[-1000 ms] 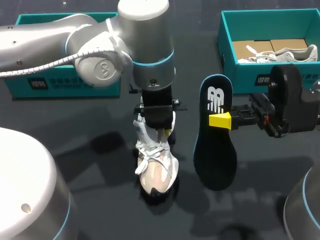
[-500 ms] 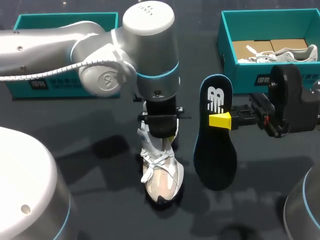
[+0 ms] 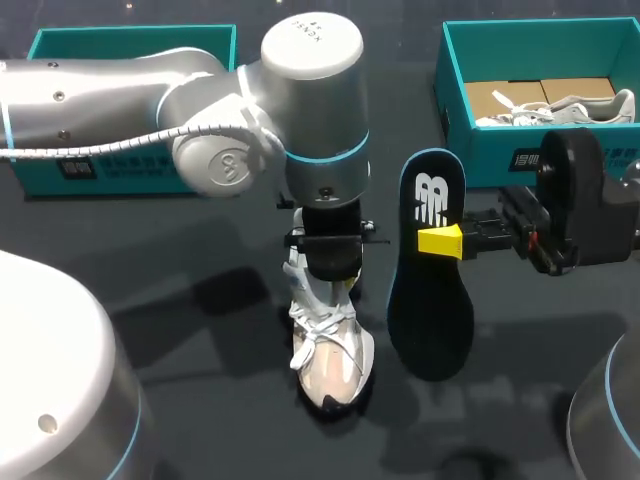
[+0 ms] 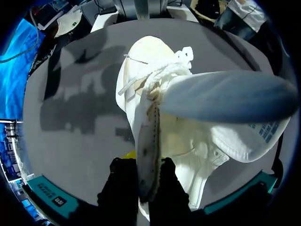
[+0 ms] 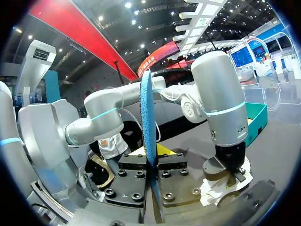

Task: Take the shoe out of the shoebox, open the shoe tongue, remove and reinsert the insole, then place the shoe into the shoebox

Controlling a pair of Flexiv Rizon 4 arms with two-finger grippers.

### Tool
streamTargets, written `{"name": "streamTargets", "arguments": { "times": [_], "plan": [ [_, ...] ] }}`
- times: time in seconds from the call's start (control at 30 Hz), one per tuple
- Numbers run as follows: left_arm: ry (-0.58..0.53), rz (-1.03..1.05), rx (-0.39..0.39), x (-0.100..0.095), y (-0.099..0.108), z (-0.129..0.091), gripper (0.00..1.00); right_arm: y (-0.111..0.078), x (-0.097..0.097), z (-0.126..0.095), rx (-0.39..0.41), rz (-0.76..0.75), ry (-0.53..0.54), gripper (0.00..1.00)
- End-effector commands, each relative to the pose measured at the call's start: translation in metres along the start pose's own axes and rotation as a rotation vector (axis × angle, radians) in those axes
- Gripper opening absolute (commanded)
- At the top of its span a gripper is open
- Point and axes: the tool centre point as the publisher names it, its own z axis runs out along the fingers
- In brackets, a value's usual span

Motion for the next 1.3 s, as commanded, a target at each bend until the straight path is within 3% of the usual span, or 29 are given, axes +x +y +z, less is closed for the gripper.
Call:
{"name": "streamTargets", "arguments": {
  "times": [0.03, 0.9, 1.0, 1.03, 1.3],
  "plan": [
    [0.011, 0.0, 0.007, -0.009, 0.004, 0.006, 0.0, -0.003, 0.009, -0.002, -0.005, -0.001, -0.046, 0.0],
    [0.039, 0.015, 0.034, -0.027, 0.009, 0.031, 0.0, -0.003, 0.009, -0.002, -0.005, -0.001, -0.046, 0.0],
    [0.037, 0.014, 0.032, -0.029, 0.009, 0.032, 0.25, -0.003, 0.009, -0.002, -0.005, -0.001, -0.046, 0.0],
    [0.036, 0.012, 0.032, -0.029, 0.009, 0.032, 0.29, -0.003, 0.009, -0.002, -0.005, -0.001, -0.046, 0.0],
    [-0.013, -0.003, 0.042, -0.03, 0.011, 0.02, 0.5, -0.003, 0.009, -0.002, -0.005, -0.001, -0.046, 0.0]
  ]
}}
